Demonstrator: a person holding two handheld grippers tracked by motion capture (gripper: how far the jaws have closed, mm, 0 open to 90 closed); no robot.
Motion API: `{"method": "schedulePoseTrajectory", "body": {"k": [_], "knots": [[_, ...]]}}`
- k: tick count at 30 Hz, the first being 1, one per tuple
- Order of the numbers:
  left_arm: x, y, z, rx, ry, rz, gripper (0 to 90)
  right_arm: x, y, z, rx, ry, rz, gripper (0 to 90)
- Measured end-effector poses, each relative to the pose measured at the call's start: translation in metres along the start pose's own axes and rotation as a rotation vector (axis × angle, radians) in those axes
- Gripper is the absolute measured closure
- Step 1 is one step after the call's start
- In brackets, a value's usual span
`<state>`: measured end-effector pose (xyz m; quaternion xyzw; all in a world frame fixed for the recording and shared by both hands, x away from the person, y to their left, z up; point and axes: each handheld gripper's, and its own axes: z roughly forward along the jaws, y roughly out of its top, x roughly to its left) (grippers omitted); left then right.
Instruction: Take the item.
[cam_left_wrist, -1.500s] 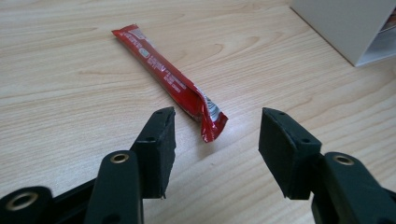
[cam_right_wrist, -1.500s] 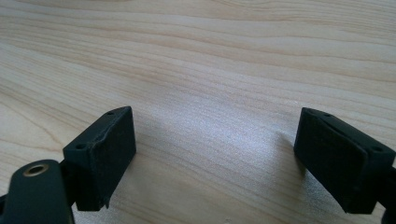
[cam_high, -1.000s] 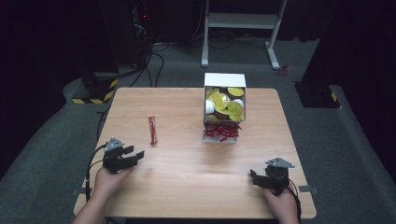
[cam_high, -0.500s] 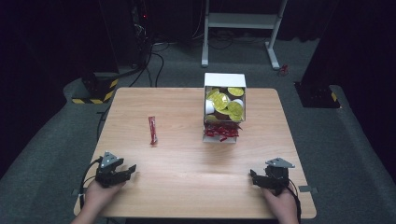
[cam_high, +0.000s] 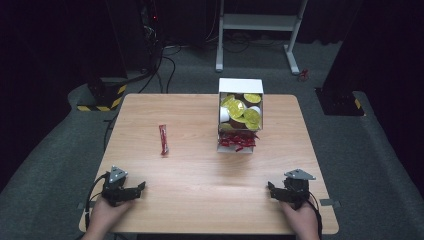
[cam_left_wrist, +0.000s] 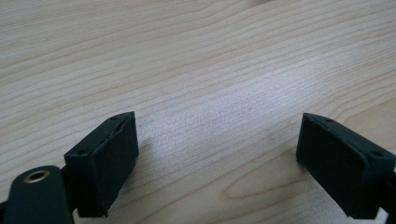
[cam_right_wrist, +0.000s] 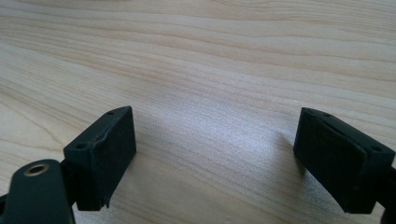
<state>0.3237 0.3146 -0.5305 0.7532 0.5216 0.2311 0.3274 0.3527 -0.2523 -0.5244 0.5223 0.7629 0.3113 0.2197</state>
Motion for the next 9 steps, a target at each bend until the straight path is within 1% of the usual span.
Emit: {"method": "schedulePoseTrajectory", "body": {"k": [9], "knots": [[0.0003,0.0003,0.0001,0.003,-0.001,0.000,12.9,0.0000,-0.0002,-0.0001,-0.002,0.001,-0.002,12.7]]}}
